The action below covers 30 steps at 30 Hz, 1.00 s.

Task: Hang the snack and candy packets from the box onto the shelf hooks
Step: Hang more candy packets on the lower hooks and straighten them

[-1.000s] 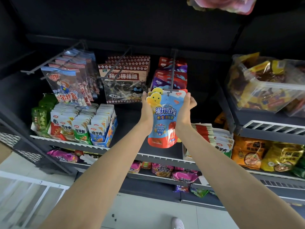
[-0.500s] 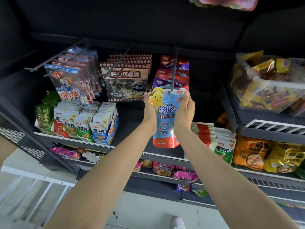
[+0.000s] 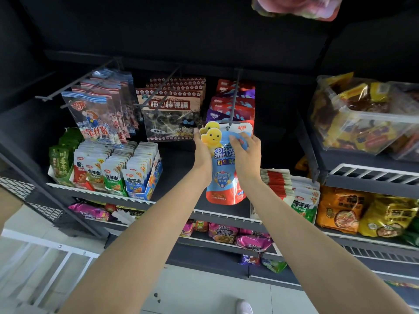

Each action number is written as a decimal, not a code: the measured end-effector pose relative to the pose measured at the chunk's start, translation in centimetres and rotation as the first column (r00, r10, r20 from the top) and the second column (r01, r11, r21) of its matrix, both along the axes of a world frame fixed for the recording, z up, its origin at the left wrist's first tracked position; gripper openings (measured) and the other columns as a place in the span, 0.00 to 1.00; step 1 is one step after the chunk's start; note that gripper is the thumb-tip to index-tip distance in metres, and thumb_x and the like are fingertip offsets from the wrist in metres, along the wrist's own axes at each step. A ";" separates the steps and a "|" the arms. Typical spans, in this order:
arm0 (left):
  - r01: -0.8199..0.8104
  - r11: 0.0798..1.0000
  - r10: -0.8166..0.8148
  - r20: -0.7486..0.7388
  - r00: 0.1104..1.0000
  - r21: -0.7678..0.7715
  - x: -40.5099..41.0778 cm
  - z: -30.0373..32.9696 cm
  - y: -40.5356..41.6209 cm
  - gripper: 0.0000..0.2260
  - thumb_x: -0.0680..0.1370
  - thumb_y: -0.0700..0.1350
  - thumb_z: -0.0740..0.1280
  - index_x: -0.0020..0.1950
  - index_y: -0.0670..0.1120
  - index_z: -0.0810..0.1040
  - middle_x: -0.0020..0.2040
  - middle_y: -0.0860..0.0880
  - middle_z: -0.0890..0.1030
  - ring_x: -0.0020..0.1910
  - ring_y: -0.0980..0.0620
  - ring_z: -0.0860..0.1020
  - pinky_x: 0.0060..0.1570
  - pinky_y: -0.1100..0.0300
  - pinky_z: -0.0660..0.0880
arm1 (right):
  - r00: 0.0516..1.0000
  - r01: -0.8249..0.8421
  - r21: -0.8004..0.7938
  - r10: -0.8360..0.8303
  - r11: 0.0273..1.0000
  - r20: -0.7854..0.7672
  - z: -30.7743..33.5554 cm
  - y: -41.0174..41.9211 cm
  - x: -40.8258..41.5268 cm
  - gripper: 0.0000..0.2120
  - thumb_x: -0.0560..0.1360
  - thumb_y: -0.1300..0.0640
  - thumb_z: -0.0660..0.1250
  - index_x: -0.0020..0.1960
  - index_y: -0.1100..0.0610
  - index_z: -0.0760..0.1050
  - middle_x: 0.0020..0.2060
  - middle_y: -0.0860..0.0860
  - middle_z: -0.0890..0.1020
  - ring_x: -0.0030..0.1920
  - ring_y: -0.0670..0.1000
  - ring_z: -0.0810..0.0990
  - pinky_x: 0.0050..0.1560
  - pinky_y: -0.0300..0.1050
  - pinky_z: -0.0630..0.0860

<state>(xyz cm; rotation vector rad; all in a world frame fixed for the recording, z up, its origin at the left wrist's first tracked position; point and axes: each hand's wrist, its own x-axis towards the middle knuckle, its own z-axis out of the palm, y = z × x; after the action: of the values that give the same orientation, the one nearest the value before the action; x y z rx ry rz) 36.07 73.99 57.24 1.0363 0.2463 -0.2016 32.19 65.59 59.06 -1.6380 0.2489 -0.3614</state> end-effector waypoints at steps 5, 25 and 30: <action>0.003 0.999 -0.003 0.006 1.000 0.042 0.3 -0.2 0.2 0.29 0.79 0.64 0.46 0.41 0.47 0.78 0.33 0.48 0.83 0.38 0.50 0.79 0.44 0.57 0.75 | 1.000 -0.018 0.002 0.018 1.000 -0.023 0.3 -0.2 -0.1 0.16 0.78 0.54 0.65 0.63 0.58 0.72 0.57 0.47 0.68 0.52 0.46 0.76 0.42 0.33 0.76; -0.026 0.977 0.033 -0.029 0.999 0.214 0.4 2.0 1.3 0.26 0.79 0.64 0.49 0.43 0.48 0.78 0.48 0.44 0.81 0.57 0.44 0.78 0.66 0.49 0.70 | 0.991 -0.086 0.156 0.100 0.984 -0.086 1.0 -0.5 1.4 0.05 0.75 0.50 0.69 0.46 0.51 0.79 0.48 0.55 0.82 0.45 0.51 0.83 0.44 0.46 0.82; -0.055 0.951 0.065 -0.024 0.998 0.305 0.6 2.4 1.9 0.25 0.78 0.65 0.51 0.51 0.48 0.79 0.54 0.45 0.81 0.59 0.45 0.77 0.67 0.47 0.68 | 0.990 -0.115 0.185 0.128 0.976 -0.058 1.5 -0.8 1.3 0.06 0.78 0.52 0.65 0.42 0.50 0.77 0.36 0.47 0.82 0.36 0.45 0.82 0.37 0.39 0.80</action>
<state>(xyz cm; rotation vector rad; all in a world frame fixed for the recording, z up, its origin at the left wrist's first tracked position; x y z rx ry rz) 36.70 75.90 59.61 1.3301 0.3466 -0.1274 33.50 64.83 60.61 -1.4791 0.2259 -0.1831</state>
